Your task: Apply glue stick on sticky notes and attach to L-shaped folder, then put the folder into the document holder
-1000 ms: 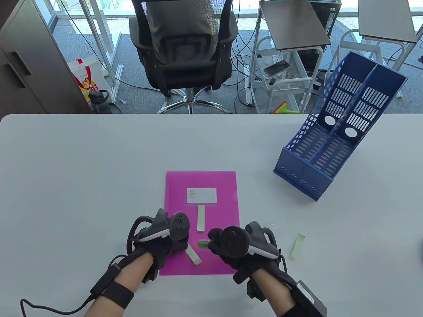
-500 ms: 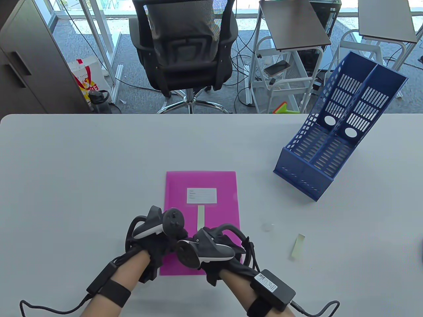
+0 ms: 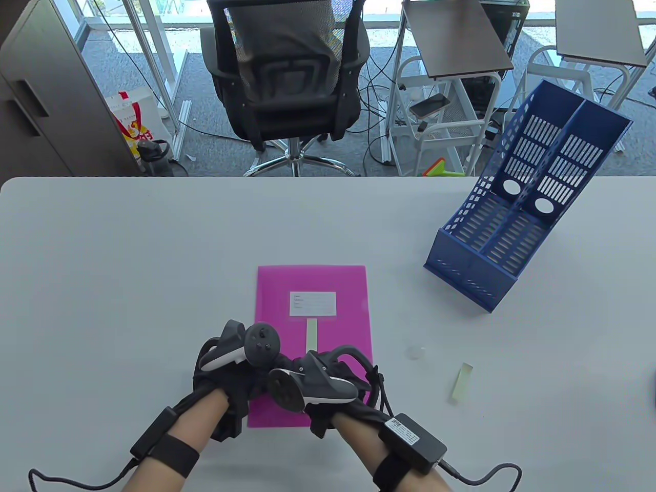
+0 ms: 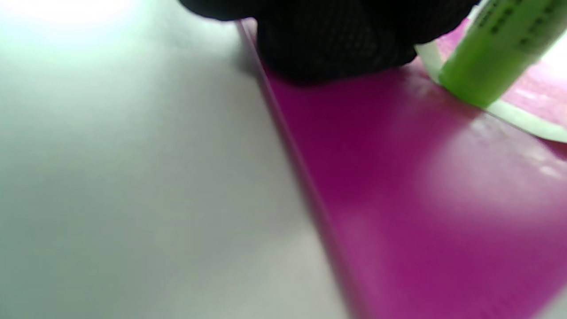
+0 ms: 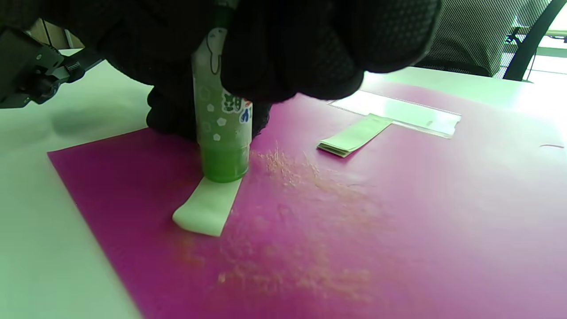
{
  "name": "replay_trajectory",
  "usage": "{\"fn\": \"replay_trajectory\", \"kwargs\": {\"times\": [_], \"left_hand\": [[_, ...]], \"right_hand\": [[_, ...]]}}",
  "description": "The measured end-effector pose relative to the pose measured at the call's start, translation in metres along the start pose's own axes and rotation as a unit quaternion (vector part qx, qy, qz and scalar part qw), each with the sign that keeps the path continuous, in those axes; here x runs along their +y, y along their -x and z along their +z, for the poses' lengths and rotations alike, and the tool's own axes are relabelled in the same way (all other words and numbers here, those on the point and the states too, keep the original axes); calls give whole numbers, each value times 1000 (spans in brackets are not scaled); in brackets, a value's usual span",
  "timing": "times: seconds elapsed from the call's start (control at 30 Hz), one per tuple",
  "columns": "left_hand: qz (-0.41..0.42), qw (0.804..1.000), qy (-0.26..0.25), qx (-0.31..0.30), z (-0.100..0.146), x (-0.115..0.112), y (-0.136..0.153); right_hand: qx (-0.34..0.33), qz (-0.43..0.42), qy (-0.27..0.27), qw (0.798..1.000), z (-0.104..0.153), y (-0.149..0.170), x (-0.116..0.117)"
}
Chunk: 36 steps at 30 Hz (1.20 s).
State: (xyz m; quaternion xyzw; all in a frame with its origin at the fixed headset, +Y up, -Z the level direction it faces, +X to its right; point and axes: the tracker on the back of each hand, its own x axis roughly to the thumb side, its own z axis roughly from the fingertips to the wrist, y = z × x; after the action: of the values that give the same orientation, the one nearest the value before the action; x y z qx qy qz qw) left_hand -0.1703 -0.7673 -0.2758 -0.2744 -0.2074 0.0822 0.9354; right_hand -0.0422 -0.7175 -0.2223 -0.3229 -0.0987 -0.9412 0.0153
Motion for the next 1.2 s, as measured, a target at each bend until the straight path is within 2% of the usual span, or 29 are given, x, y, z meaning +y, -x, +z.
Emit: {"fn": "replay_trajectory", "kwargs": {"times": [0.1, 0.27, 0.33, 0.47, 0.57, 0.7, 0.83, 0.93, 1.0, 1.1, 1.2], "left_hand": [[-5, 1000, -3, 2, 0, 0, 0], [4, 1000, 1, 2, 0, -1, 1], [8, 1000, 2, 1, 0, -1, 2], [4, 1000, 3, 1, 0, -1, 1], [2, 1000, 1, 2, 0, -1, 1], [7, 1000, 5, 1, -1, 0, 2], [12, 1000, 8, 1, -1, -1, 2], [10, 1000, 2, 1, -1, -1, 2], [15, 1000, 5, 0, -2, -1, 3], [20, 1000, 7, -2, -2, -1, 4], [19, 1000, 11, -2, -2, 0, 4]], "right_hand": [[-10, -10, -23, 1000, 3, 1, -1], [-40, 31, -77, 996, 22, -3, -3], [-39, 29, -66, 997, 19, -3, -3], [-27, 19, 2, 999, -2, -3, -2], [-29, 14, -7, 999, 0, -3, -2], [-49, 22, -49, 997, 24, -1, 0], [-35, 6, -28, 999, 19, 0, 0], [-30, 15, 20, 999, 3, -2, 1], [-34, 13, 1, 999, 6, -2, -1], [-46, 33, -61, 997, 24, 0, -2], [-41, 13, -50, 998, 23, 4, -1]]}}
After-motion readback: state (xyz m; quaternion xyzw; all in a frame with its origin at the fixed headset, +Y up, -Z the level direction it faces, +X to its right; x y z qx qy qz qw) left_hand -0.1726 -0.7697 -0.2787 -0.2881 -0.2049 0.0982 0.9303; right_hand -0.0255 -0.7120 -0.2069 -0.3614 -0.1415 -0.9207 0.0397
